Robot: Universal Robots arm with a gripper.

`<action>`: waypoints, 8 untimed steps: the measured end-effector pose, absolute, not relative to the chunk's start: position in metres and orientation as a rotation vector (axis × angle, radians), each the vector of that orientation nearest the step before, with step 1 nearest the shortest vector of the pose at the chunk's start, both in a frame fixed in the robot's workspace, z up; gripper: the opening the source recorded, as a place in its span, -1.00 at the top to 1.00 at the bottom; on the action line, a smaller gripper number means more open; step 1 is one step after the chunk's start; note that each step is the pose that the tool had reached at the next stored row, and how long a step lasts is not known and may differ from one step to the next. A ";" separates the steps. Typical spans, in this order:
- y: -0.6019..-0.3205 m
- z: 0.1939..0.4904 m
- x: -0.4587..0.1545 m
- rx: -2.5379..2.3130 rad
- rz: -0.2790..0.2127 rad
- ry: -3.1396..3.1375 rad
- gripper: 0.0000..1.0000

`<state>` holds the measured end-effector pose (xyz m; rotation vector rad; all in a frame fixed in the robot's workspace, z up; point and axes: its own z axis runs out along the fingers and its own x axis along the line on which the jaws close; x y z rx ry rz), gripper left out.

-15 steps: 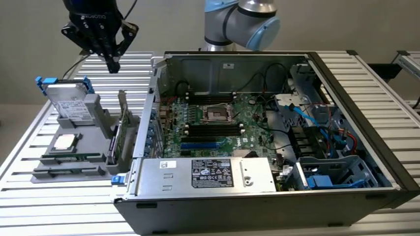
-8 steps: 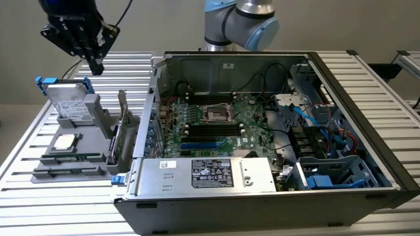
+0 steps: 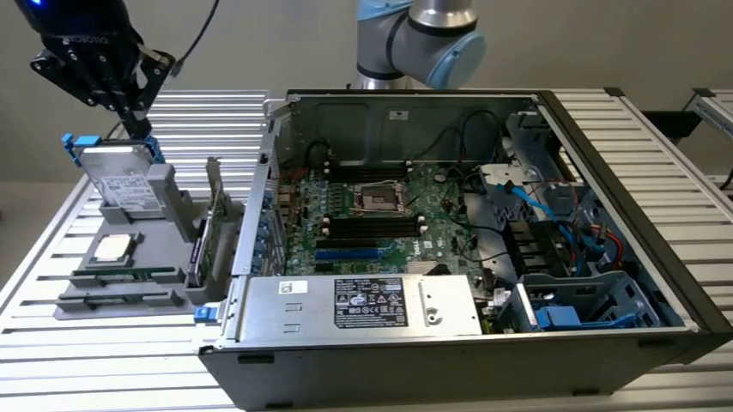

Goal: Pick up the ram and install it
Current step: 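Reach for the ram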

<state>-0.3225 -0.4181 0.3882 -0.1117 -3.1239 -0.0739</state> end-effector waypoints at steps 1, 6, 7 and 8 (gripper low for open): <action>-0.420 0.388 -0.325 -0.112 -0.074 -3.123 0.80; -0.431 0.385 -0.334 -0.112 -0.074 -3.119 0.80; -0.433 0.384 -0.336 -0.112 -0.073 -3.119 0.80; -0.435 0.383 -0.338 -0.112 -0.073 -3.118 0.80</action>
